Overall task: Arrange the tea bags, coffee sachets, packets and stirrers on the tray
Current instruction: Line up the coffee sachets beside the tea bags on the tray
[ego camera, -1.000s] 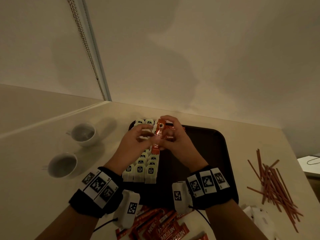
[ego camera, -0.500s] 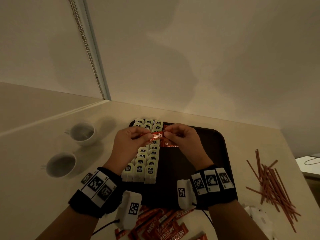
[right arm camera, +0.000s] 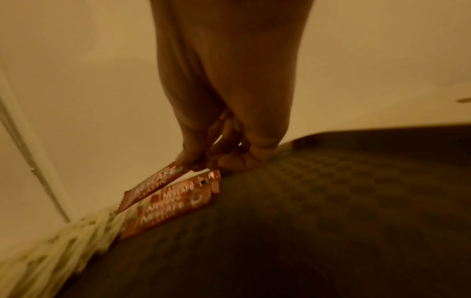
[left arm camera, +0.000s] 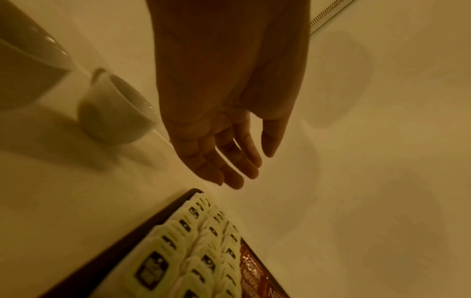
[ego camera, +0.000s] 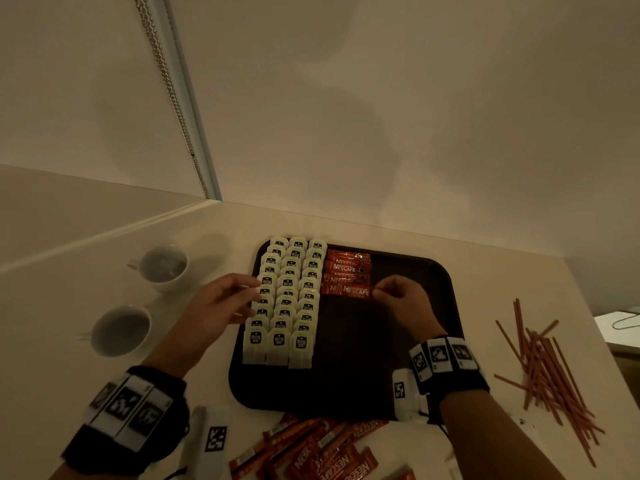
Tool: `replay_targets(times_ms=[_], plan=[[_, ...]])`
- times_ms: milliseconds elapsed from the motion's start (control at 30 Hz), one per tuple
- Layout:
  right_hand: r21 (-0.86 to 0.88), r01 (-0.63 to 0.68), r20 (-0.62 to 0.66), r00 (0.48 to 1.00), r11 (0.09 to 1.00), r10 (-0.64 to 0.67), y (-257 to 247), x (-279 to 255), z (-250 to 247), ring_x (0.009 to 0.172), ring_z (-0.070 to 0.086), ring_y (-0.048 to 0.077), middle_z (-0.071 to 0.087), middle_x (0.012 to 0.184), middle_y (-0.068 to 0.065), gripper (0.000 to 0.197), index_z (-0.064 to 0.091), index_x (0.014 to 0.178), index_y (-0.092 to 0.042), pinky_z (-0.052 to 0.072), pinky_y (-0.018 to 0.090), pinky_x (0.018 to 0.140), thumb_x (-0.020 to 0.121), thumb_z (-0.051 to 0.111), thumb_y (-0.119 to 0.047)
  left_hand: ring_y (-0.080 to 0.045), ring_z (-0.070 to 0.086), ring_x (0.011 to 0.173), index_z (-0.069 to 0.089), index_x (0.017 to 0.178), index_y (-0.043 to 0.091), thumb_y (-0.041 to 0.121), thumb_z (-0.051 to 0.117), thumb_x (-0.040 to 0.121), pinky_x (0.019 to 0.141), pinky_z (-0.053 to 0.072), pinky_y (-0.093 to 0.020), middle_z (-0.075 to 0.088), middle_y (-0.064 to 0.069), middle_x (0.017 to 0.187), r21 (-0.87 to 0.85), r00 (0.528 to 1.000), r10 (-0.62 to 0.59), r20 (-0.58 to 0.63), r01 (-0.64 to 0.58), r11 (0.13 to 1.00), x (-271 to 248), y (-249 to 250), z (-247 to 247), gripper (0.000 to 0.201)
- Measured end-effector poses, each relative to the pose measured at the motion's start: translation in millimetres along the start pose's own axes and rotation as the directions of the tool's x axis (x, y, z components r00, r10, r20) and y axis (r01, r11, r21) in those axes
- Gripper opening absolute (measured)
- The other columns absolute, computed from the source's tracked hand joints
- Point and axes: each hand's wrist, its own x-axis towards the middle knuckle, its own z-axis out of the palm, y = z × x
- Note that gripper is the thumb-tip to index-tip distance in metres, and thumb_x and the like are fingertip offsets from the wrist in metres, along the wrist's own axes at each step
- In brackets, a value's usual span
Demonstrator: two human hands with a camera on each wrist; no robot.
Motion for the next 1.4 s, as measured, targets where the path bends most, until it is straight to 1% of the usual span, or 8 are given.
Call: replay_targets(times_ms=[133, 333, 467, 667, 1000, 1167, 1300, 1400], plan=[[-0.027, -0.06, 0.02, 0.998, 0.998, 0.061, 14.8, 7.9, 16.3, 0.091, 0.06, 0.008, 0.065, 0.093, -0.006, 0.011, 0.063, 0.083, -0.022, 0.048, 0.028, 0.087, 0.08, 0.071, -0.015, -0.021, 0.064, 0.079, 0.065, 0.098, 0.017, 0.009, 0.049, 0.095, 0.074, 0.051, -0.031, 0.069, -0.004, 0.088, 0.106, 0.999, -0.035, -0.012, 0.036, 0.994, -15.1, -13.6, -14.6, 0.017], [-0.024, -0.053, -0.011, 0.999, 0.998, 0.052, 9.1, 15.1, 31.7, 0.088, 0.054, 0.003, 0.06, 0.091, -0.011, 0.012, 0.064, 0.09, -0.019, 0.038, 0.013, 0.071, 0.081, 0.071, -0.015, -0.022, 0.065, 0.075, 0.067, 0.097, 0.015, 0.007, 0.051, 0.095, 0.073, 0.05, -0.033, 0.071, -0.003, 0.085, 0.151, 0.992, -0.127, -0.021, 0.129, 0.98, -42.7, -43.4, -35.4, 0.019], [-0.045, -0.068, -0.059, 0.996, 0.997, 0.065, 9.8, 20.0, 36.9, 0.094, 0.054, 0.005, 0.059, 0.097, -0.009, 0.015, 0.064, 0.094, -0.018, 0.041, 0.022, 0.084, 0.081, 0.071, -0.015, -0.028, 0.062, 0.072, 0.068, 0.094, 0.009, 0.002, 0.05, 0.093, 0.069, 0.046, -0.036, 0.069, -0.014, 0.083, 0.106, 0.971, -0.218, -0.096, 0.227, 0.968, -56.5, -62.8, -49.0, 0.019], [-0.049, -0.06, -0.087, 0.995, 0.997, 0.056, 7.6, 20.4, 40.3, 0.089, 0.053, 0.006, 0.057, 0.093, -0.009, 0.017, 0.061, 0.093, -0.017, 0.039, 0.016, 0.075, 0.081, 0.071, -0.016, -0.029, 0.06, 0.068, 0.067, 0.094, 0.004, -0.001, 0.05, 0.093, 0.064, 0.044, -0.033, 0.067, -0.019, 0.085, 0.073, 0.94, -0.305, -0.152, 0.318, 0.945, -73.7, -83.1, -59.0, 0.017], [-0.081, -0.057, -0.12, 0.992, 0.995, 0.047, 9.0, 19.8, 41.8, 0.093, 0.053, 0.009, 0.057, 0.1, -0.003, 0.024, 0.06, 0.1, -0.013, 0.039, 0.018, 0.076, 0.08, 0.072, -0.015, -0.033, 0.059, 0.072, 0.066, 0.096, 0.002, 0.0, 0.049, 0.094, 0.067, 0.045, -0.034, 0.067, -0.021, 0.089, 0.081, 0.935, -0.313, -0.165, 0.329, 0.941, -87.0, -80.6, -61.7, 0.017], [-0.029, 0.069, -0.118, 0.99, 0.997, -0.072, -0.2, -7.7, 28.1, 0.091, 0.054, 0.007, 0.06, 0.103, -0.003, 0.021, 0.059, 0.101, -0.017, 0.036, 0.011, 0.069, 0.082, 0.07, -0.019, -0.032, 0.063, 0.078, 0.067, 0.096, 0.01, 0.006, 0.049, 0.095, 0.074, 0.048, -0.038, 0.069, -0.015, 0.089, 0.132, 0.949, -0.267, -0.169, 0.29, 0.948, -95.5, -73.8, -58.8, 0.018], [-0.099, 0.202, 0.199, 0.963, 0.974, -0.179, -8.5, -73.6, 9.9, 0.091, 0.056, 0.003, 0.059, 0.099, -0.01, 0.019, 0.06, 0.102, -0.022, 0.041, 0.013, 0.072, 0.085, 0.067, -0.02, -0.026, 0.064, 0.077, 0.067, 0.096, 0.013, 0.008, 0.052, 0.095, 0.071, 0.048, -0.033, 0.069, -0.009, 0.089, 0.26, 0.979, -0.194, -0.068, 0.205, 0.944, -106.3, -75.4, -40.0, 0.016], [-0.253, 0.282, 0.496, 0.859, 0.925, -0.126, 0.4, -124.5, 4.5, 0.085, 0.056, -0.001, 0.059, 0.101, -0.01, 0.027, 0.061, 0.108, -0.024, 0.045, 0.009, 0.071, 0.083, 0.069, -0.023, -0.015, 0.062, 0.072, 0.066, 0.094, 0.022, 0.013, 0.06, 0.091, 0.062, 0.046, -0.017, 0.067, -0.001, 0.093, 0.425, 0.985, -0.137, 0.101, 0.082, 0.902, -109.8, -82.3, -14.0, 0.012]])
